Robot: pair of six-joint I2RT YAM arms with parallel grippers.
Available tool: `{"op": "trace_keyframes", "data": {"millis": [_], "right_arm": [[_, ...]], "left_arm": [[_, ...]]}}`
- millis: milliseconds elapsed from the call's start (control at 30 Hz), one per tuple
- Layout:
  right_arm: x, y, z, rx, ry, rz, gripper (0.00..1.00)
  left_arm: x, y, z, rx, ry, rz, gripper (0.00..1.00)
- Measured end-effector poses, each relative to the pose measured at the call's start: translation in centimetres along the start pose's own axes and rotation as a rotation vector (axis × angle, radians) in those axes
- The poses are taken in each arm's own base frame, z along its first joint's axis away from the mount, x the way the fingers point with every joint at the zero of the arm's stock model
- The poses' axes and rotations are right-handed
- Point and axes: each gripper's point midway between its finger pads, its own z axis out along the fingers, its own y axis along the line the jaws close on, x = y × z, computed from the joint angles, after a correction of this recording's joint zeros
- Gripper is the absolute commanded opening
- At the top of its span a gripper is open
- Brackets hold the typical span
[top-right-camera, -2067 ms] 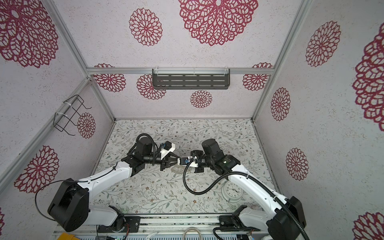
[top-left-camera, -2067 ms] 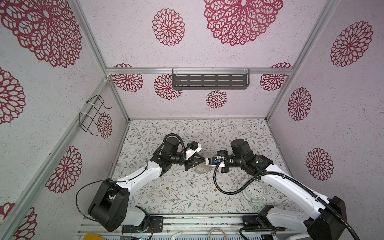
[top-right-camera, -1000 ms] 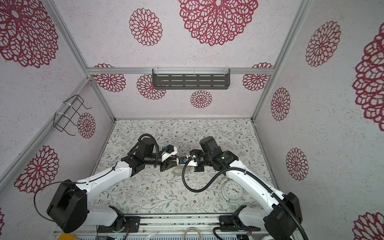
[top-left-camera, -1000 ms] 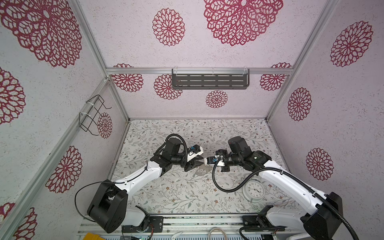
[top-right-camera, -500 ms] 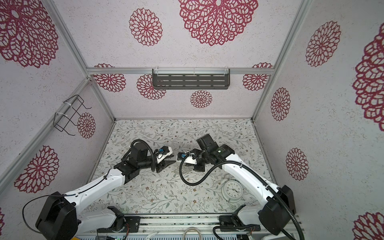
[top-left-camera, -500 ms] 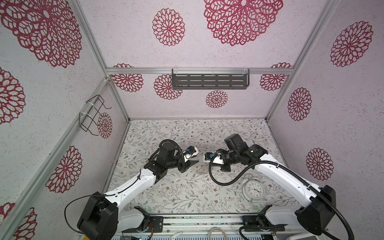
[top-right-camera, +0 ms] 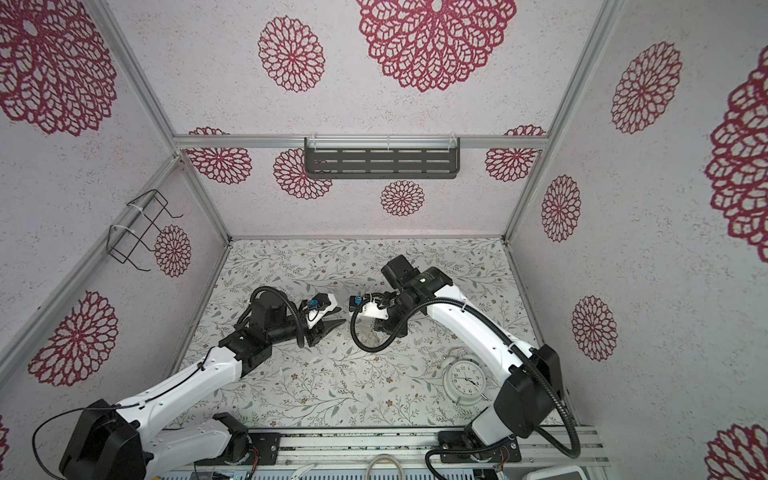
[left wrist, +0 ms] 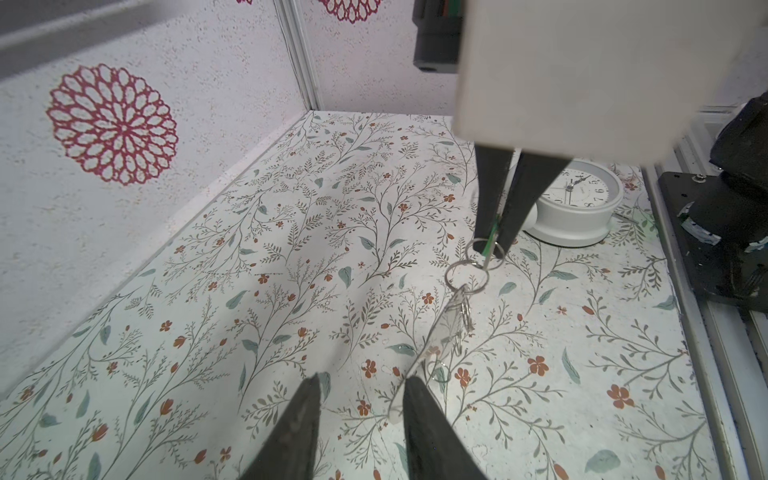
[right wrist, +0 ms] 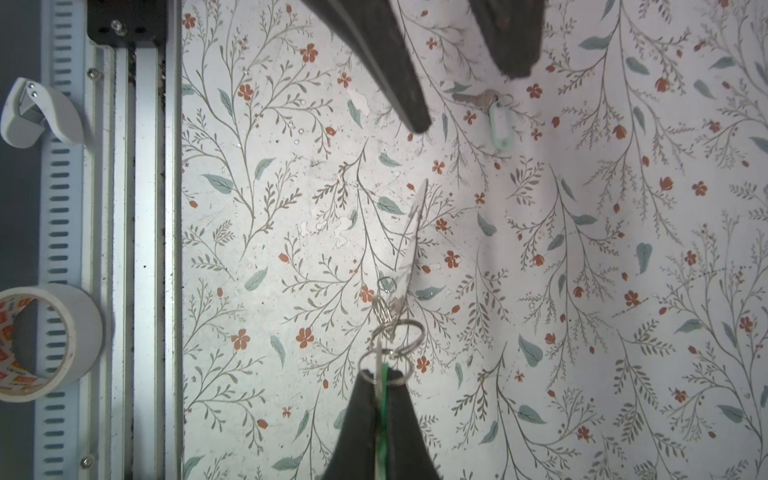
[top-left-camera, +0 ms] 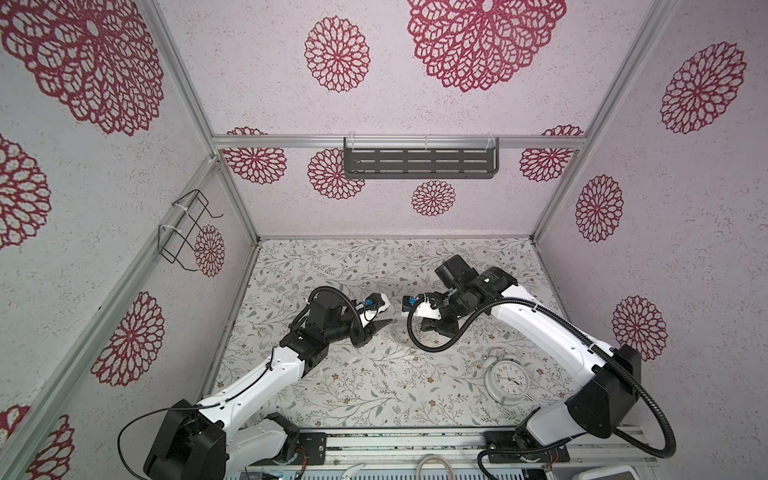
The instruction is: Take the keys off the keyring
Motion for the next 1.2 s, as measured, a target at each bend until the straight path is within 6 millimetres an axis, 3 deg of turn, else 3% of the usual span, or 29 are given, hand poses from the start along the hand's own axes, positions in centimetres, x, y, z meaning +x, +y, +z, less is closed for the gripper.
{"op": "trace_keyframes", "data": {"millis": [400,533,933,1200], "right_arm": [[0.6,-1.0,-1.1,0.038,0.171,-0.104,0.00],[0.7,-1.0,-1.3,0.038,0.182,-0.158,0.00],[0.4,-0.7,-0.9,0.059,0.123,-0.328,0.00],[-0.4,-0.5,-2.3,0.150,0.060,-0.449,0.00]], "left_arm": [[-0.5,1.3,0.0,-0.070,-0.018,-0.015,0.39],[-0.8,1.5,0.0,-0.084,-0.046,-0.030,0.44],[-0.4,-0.1,1.4,0.050,-0.052,-0.066,0.45],[-0.5,-1.2,3.3,0.133,-0.068,-0.097,0.46]]}}
